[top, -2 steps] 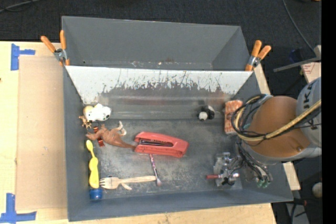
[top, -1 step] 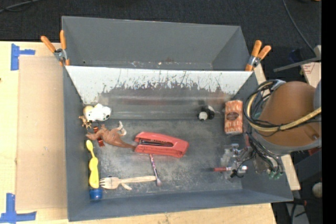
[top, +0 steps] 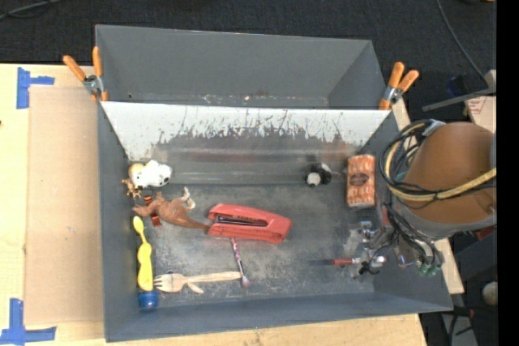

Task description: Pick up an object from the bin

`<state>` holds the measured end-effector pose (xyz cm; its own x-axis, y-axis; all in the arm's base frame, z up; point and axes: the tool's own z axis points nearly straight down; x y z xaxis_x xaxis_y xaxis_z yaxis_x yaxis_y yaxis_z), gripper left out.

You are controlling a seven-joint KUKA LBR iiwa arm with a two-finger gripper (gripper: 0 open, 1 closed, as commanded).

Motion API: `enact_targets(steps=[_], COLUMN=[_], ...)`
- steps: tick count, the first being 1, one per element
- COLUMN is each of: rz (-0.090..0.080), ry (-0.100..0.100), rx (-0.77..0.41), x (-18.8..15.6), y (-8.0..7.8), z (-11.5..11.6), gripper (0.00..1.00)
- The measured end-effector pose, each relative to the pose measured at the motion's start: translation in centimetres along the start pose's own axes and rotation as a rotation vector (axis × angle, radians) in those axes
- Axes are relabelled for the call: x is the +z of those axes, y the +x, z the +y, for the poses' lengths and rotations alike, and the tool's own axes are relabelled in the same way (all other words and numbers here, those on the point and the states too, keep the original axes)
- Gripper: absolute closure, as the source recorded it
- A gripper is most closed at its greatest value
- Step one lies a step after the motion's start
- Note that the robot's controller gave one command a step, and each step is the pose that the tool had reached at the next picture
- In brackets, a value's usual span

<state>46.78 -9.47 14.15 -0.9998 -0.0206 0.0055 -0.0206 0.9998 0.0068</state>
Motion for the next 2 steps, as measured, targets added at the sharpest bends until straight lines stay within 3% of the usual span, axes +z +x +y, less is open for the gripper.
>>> enact_targets(steps=[1, 2], rz=[-0.002, -0.003], ry=[0.0, 0.0], rx=[-0.004, -0.009], x=[-2.6, -7.7], y=[-0.1, -0.1], z=[0.1, 0.2], gripper=[1.0, 1.0])
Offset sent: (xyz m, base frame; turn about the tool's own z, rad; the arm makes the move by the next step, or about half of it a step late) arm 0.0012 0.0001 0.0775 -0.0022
